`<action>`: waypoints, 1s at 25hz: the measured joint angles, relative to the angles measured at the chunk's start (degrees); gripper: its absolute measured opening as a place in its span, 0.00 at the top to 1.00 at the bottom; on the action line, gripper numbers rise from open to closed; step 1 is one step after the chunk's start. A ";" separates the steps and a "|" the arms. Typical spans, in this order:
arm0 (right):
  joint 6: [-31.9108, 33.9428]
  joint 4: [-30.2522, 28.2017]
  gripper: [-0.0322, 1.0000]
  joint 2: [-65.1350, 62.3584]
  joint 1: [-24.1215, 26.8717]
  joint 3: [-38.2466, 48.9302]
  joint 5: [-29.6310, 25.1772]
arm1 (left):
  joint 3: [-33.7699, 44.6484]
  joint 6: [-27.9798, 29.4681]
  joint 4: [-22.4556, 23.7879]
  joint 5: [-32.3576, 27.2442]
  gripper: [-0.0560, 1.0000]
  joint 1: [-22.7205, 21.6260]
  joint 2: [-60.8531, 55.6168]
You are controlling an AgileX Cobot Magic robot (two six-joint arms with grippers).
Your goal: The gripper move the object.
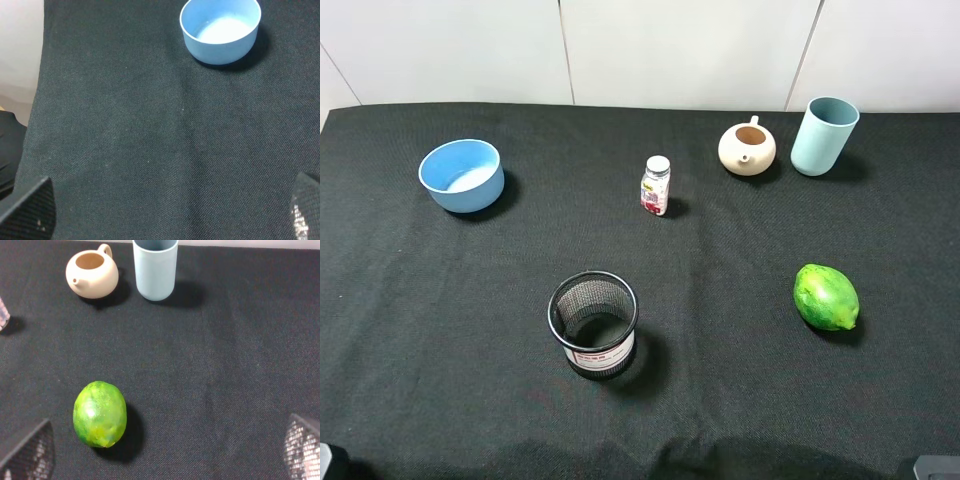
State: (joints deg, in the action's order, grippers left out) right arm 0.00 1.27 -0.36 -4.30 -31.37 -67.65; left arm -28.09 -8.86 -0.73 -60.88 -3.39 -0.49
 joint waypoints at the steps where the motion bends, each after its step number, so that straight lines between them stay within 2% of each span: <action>1: 0.00 0.00 0.30 0.00 0.00 0.00 0.00 | 0.00 0.00 0.00 0.00 0.01 0.00 0.00; 18: 0.00 0.00 0.30 0.18 0.00 0.00 0.57 | 0.00 0.00 0.00 0.00 0.01 0.00 0.00; 25: 0.00 1.71 0.30 8.35 0.00 -0.19 1.37 | 0.00 0.00 0.00 0.00 0.01 0.00 0.00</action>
State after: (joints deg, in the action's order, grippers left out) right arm 0.00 2.98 7.99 -4.30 -31.56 -66.28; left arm -28.09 -8.86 -0.73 -60.88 -3.39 -0.49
